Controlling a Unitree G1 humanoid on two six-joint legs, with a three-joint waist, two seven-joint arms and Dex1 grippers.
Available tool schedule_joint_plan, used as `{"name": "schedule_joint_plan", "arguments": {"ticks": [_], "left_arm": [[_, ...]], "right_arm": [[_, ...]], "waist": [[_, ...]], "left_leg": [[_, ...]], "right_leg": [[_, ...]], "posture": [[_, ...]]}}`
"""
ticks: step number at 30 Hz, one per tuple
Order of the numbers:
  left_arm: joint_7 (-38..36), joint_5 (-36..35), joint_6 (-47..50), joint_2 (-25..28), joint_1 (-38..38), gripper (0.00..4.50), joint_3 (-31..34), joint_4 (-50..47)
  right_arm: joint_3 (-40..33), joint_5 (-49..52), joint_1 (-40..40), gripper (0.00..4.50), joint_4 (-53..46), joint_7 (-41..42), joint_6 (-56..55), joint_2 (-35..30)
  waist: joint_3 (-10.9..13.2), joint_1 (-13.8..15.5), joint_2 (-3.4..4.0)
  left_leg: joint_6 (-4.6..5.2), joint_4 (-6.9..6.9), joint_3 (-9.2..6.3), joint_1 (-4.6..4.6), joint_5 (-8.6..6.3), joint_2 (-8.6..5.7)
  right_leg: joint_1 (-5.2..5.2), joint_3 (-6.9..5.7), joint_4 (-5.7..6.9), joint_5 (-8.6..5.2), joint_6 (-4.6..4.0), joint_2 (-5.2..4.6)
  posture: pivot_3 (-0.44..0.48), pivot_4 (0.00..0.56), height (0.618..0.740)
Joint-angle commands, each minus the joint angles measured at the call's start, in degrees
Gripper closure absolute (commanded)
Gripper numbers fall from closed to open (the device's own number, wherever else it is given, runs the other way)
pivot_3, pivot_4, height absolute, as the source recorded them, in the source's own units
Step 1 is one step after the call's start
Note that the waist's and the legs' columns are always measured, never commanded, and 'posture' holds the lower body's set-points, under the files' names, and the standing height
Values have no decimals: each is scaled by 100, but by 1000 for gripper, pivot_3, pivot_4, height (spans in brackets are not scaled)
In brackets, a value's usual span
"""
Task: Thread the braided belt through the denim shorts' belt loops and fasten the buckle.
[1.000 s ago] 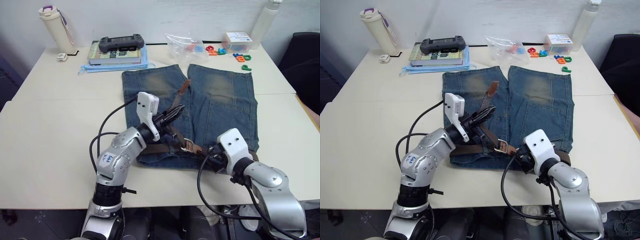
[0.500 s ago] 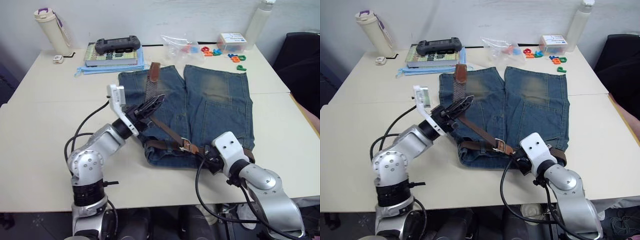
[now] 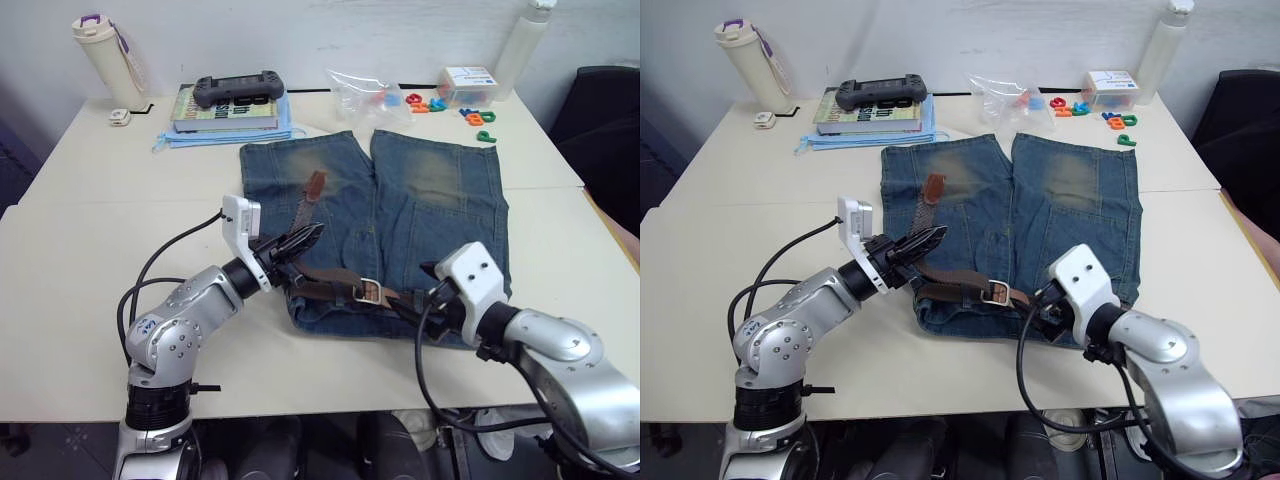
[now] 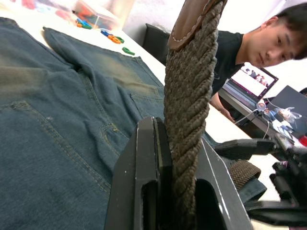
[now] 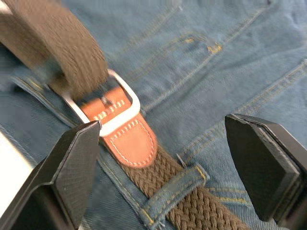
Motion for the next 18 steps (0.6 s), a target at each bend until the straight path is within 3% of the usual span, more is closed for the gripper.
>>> {"name": "schedule_joint_plan", "arguments": {"ticks": [1,4,9,18], "left_arm": [[-124,-42,-107,45,2,4500,23,-159],[-272,-119,-69,269,123,4500,163,-206],[-422,-78,-88,744,234,4500,410,-184],[-382,-298,152,1090,273,4500,554,-423]], "right_arm": [[-333,407,-318,643,-414,-104,266,133],[-230,568,-526,1766,-379,-337,536,272],[269,607,-571,4312,-274,-784,699,322],[1001,633,-488,4421,-352,-1581,790,682]], "waist": [[0,1,0],[0,-12,1],[1,0,2],[2,-3,4]], "left_leg": [[0,-2,-1,1,0,0],[-2,-6,-1,0,0,1],[-2,-9,-2,-2,0,1],[-3,-10,-5,-5,-1,1]], "right_leg": [[0,-1,0,0,0,0],[-5,1,0,0,0,1],[-7,1,-1,-1,-2,0],[-9,0,-5,-1,-3,0]], "posture": [[0,150,659],[0,150,659],[0,150,659],[0,150,659]]}}
